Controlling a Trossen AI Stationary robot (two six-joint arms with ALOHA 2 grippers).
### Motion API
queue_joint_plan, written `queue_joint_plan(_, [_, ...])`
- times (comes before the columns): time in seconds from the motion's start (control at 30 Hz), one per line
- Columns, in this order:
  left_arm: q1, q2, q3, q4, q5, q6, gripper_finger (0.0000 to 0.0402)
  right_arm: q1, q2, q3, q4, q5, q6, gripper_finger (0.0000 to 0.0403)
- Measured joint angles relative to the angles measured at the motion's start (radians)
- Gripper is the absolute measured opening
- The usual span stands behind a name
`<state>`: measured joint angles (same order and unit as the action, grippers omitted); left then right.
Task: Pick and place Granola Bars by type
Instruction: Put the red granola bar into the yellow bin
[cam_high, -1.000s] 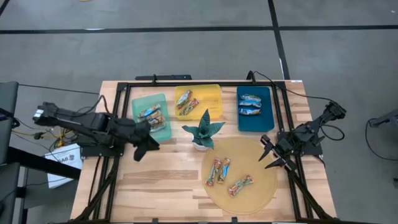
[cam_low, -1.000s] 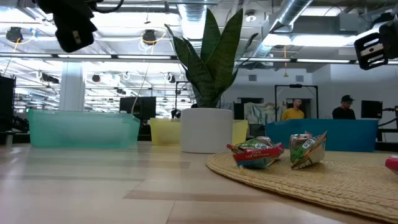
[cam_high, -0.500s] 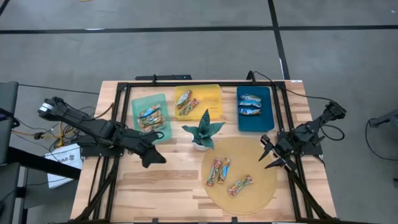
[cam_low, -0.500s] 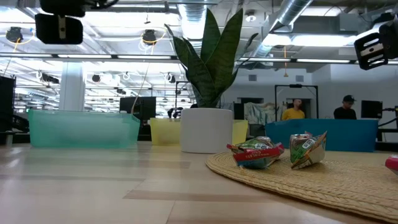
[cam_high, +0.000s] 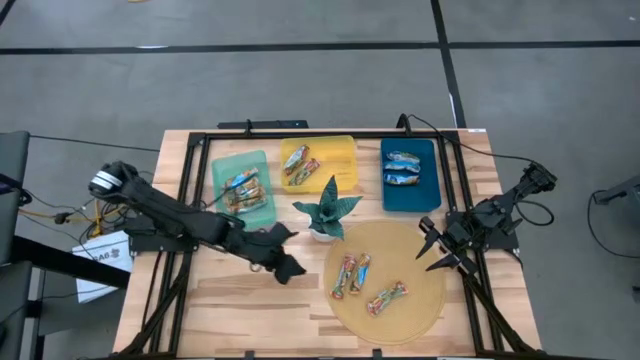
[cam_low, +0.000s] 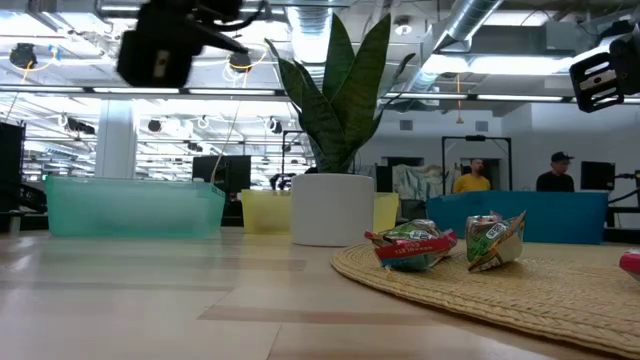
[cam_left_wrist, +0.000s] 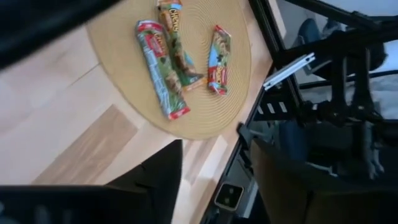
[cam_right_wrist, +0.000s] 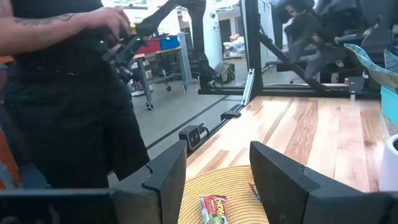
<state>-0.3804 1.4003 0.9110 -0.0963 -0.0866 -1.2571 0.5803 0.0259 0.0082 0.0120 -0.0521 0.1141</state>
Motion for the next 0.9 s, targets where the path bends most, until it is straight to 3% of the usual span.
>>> queue_joint_plan(0.27, [0.0,0.236,0.221,-0.12,-0.009,-0.008,0.0248,0.0,0.0,0.0,0.0,0.0,0.0,0.0169])
queue_joint_plan(0.6, [0.002,0.474,0.501,-0.336,-0.068,-0.029,0.0252,0.0,0.0,0.0,0.002,0.0,0.0,0.0169])
queue_joint_plan(0.9, [0.016,0.673,0.73,-0.524,-0.029,0.016,0.0252,0.0,0.0,0.0,0.0,0.0,0.0,0.0169])
